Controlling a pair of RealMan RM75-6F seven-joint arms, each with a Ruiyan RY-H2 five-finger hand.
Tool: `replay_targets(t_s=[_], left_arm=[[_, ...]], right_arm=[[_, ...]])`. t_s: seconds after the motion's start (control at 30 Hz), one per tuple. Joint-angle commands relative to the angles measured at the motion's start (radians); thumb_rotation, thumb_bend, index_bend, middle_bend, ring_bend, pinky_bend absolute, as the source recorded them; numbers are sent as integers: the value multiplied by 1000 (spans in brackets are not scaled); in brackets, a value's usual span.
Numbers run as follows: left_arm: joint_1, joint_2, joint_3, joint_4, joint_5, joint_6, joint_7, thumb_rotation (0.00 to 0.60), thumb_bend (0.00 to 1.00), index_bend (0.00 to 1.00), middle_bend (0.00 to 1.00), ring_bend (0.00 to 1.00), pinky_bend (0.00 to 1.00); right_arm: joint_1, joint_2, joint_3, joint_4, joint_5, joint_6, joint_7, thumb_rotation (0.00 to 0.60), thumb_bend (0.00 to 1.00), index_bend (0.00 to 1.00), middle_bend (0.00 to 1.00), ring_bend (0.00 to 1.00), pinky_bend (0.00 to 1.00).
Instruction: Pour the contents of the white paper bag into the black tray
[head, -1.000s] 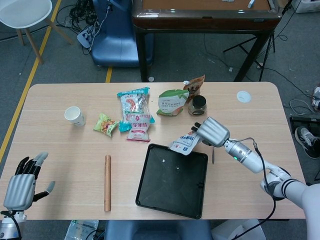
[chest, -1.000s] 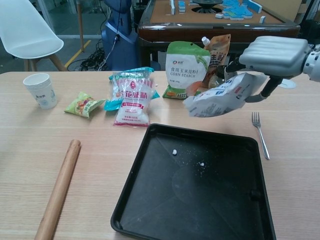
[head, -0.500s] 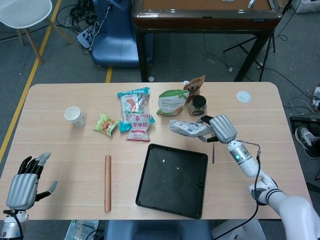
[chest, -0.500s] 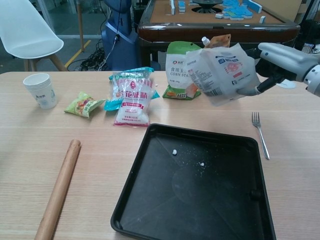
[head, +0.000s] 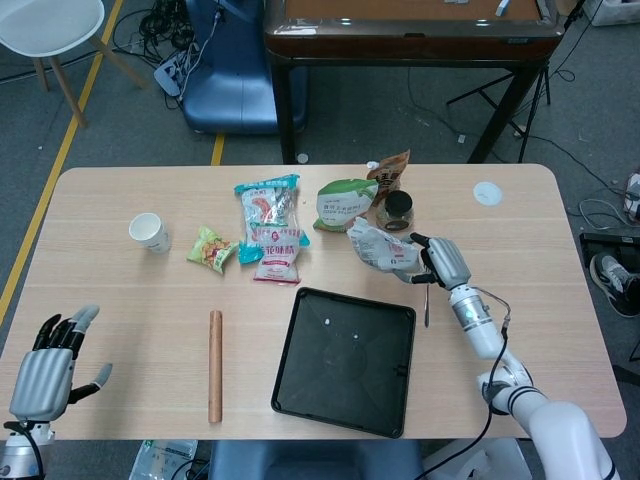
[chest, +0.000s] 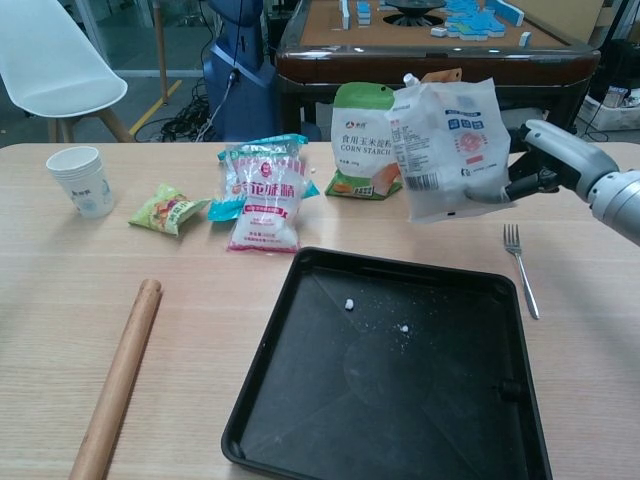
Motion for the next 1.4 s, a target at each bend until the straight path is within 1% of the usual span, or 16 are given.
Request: replay_targets(t_s=[0.03,0.3,0.47,0.67,0.7,0.77,0.93,1.03,1.17,1.27,1.4], left_arm=[[1,1,0,-1,-1,1,1,600,257,98,129,156,59],[2,1,0,-4,-5,0,6,600,257,98,129,156,59],[0,1,-1,-6,-7,-3,10,600,257,98,130,156,59],[0,0,0,-6,-12,-5,11,600,257,98,129,156,59],[0,0,-1,-7,-12,-6,12,600,257,98,129,156,59],[0,1,-1,-8,-14,-7,12,600,257,98,129,156,59],[-3,-1,-1,-7,-14,-13,12,600,257,98,129,154,59],[-5,-3,0,-7,-15,-16,11,600,257,98,129,152,59],[-5,-2,0,-7,-15,-15,10,600,257,97,129,152,59],[-5,-1,-1,-7,-14,-14,8,600,257,97,129,152,59],[-5,-2,2,-5,-13,-17,2,600,257,97,130,152,59]], right_arm=[[13,-34,6,39,9,-38,55,600,649,985,943,880,955],[36,-82,-11,116,-7,-90,115,600,649,985,915,847,919],[52,-93,-26,140,-23,-115,148,600,649,985,883,805,868],[54,-99,-48,155,-39,-144,180,600,644,983,807,724,791],[53,-100,-51,156,-42,-146,185,600,630,967,786,706,774],[52,-97,-60,158,-50,-149,197,600,590,922,750,673,743],[51,-84,-91,157,-78,-149,206,600,411,798,646,564,646],[52,-73,-104,145,-90,-150,214,600,326,737,595,506,593],[52,-58,-118,128,-105,-137,214,600,222,681,535,444,535],[50,-46,-127,112,-116,-112,204,600,121,631,487,394,485],[49,-24,-146,87,-138,-83,170,600,61,611,460,358,444]])
